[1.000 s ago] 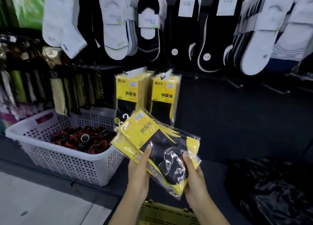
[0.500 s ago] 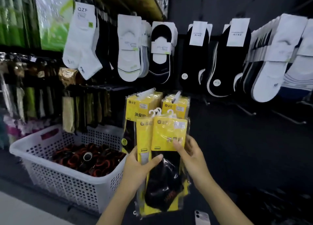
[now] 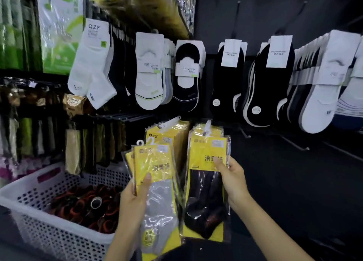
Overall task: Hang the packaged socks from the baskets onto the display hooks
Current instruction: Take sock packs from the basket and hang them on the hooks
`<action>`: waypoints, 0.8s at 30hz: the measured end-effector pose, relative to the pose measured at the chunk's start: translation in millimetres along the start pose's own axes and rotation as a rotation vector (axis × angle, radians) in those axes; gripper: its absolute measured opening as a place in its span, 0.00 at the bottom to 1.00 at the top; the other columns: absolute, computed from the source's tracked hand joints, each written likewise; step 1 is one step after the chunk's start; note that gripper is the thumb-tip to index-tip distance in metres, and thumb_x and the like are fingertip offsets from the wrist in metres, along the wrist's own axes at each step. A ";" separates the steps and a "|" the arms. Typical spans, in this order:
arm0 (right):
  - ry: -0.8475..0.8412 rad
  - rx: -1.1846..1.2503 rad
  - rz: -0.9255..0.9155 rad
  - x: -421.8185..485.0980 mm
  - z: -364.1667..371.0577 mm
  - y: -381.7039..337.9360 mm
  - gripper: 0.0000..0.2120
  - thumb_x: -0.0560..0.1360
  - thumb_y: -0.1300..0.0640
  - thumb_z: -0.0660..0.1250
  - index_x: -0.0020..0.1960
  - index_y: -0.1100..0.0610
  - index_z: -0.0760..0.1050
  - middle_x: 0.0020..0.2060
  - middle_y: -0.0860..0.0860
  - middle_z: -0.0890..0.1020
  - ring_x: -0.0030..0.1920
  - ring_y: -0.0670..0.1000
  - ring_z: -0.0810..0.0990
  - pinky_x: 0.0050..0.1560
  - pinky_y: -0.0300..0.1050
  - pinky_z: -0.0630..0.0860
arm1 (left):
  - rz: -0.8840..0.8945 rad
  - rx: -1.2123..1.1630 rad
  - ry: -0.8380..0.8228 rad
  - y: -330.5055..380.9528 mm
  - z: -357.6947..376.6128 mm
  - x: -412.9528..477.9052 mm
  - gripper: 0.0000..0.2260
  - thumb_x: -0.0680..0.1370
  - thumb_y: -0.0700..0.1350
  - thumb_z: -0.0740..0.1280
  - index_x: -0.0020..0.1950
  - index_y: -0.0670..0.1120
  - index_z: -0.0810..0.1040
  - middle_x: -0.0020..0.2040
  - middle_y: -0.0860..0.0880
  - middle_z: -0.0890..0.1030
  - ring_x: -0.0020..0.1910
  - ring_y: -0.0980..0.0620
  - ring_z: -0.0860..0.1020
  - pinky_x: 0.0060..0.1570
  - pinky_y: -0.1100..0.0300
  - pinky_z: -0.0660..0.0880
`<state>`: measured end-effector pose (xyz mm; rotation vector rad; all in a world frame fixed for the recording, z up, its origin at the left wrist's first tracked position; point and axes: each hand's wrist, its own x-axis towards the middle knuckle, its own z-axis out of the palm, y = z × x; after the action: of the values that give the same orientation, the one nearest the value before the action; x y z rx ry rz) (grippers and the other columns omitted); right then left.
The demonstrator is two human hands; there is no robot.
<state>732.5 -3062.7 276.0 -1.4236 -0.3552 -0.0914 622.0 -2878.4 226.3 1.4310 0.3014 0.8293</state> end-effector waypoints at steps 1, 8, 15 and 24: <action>-0.006 -0.027 -0.002 5.3 0.6 1.4 0.07 0.78 0.57 0.65 0.54 0.51 0.79 0.48 0.47 0.86 0.50 0.46 0.84 0.54 0.42 0.78 | 0.014 0.012 0.020 1.2 -3.9 2.5 0.05 0.72 0.60 0.64 0.41 0.60 0.73 0.31 0.69 0.79 0.30 0.73 0.75 0.33 0.70 0.69; 0.034 -0.023 0.064 37.6 11.8 24.8 0.07 0.78 0.57 0.64 0.55 0.55 0.78 0.51 0.54 0.84 0.52 0.53 0.83 0.56 0.51 0.79 | 0.102 0.021 0.059 -2.9 -19.2 14.9 0.13 0.72 0.60 0.65 0.46 0.53 0.81 0.37 0.53 0.82 0.35 0.58 0.77 0.39 0.62 0.70; 0.079 -0.083 0.013 84.0 11.7 47.2 0.06 0.77 0.58 0.67 0.53 0.54 0.78 0.50 0.49 0.83 0.47 0.41 0.81 0.42 0.32 0.75 | 0.085 0.019 0.089 -2.3 -20.6 16.2 0.10 0.74 0.58 0.65 0.45 0.53 0.79 0.36 0.62 0.81 0.33 0.69 0.77 0.40 0.61 0.70; 0.365 -0.216 0.048 83.0 -2.8 60.7 0.15 0.73 0.55 0.72 0.57 0.56 0.72 0.54 0.52 0.77 0.53 0.50 0.77 0.52 0.43 0.75 | 0.061 0.010 0.035 -3.5 -11.0 12.0 0.14 0.71 0.62 0.64 0.43 0.53 0.80 0.33 0.54 0.80 0.32 0.62 0.76 0.38 0.61 0.71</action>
<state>827.9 -3043.8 242.5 -1.5919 -0.0092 -0.3541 624.3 -2862.0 224.7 1.4421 0.2905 0.9042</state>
